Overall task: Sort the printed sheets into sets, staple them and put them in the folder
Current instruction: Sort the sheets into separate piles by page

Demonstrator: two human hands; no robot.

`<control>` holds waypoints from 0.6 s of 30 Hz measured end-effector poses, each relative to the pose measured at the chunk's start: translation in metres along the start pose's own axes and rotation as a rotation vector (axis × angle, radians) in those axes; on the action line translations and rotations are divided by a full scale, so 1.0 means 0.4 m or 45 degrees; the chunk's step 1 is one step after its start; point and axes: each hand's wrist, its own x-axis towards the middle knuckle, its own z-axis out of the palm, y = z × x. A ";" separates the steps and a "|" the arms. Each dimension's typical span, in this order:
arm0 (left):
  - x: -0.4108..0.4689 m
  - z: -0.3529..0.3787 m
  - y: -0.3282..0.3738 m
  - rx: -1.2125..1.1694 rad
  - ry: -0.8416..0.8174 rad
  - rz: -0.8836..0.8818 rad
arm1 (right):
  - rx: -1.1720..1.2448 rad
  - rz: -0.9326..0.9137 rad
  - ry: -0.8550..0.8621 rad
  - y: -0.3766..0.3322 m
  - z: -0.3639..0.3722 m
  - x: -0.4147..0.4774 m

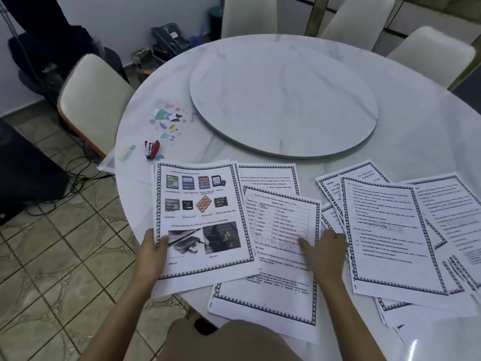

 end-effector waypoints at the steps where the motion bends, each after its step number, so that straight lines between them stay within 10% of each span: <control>1: 0.004 -0.005 -0.007 -0.003 0.001 -0.017 | -0.010 0.023 -0.012 -0.003 0.004 -0.003; 18: 0.008 -0.006 -0.022 -0.154 -0.035 -0.092 | 0.381 0.107 -0.124 -0.019 0.004 0.047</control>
